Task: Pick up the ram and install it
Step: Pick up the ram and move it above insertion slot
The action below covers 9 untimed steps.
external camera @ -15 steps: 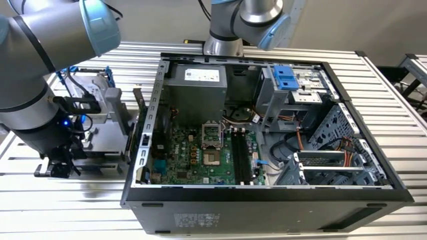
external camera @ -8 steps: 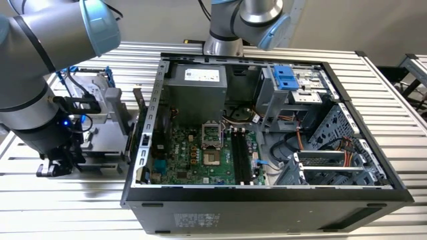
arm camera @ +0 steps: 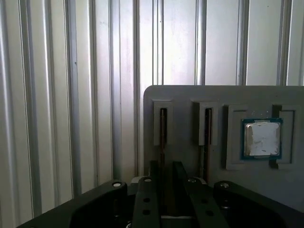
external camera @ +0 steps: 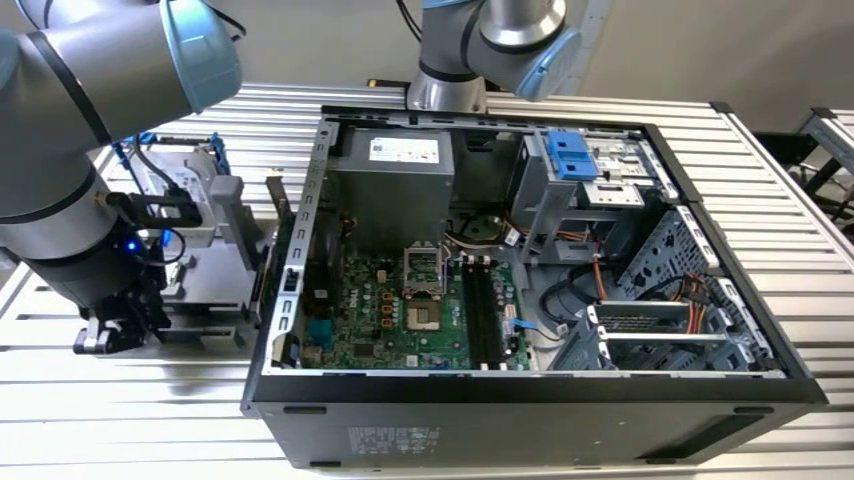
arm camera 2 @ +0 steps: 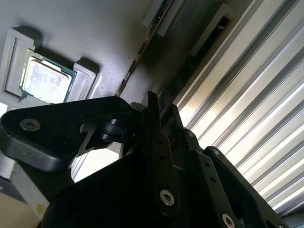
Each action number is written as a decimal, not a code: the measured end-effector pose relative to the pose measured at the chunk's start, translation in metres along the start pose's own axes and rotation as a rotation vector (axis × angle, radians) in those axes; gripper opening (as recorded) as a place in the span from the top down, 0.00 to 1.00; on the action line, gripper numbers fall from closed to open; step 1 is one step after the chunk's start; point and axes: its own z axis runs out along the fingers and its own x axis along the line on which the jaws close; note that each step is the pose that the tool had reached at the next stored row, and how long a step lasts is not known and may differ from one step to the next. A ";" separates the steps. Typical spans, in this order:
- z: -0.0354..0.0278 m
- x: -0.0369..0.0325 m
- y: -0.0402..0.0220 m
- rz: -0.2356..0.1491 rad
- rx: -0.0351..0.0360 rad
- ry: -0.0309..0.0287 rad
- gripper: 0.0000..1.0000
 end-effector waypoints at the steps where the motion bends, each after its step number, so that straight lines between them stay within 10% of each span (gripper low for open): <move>1: 0.0000 0.0000 0.0000 0.000 0.0000 0.0000 0.00; 9: 0.0000 0.0000 0.0000 -0.007 -0.0001 0.0004 0.00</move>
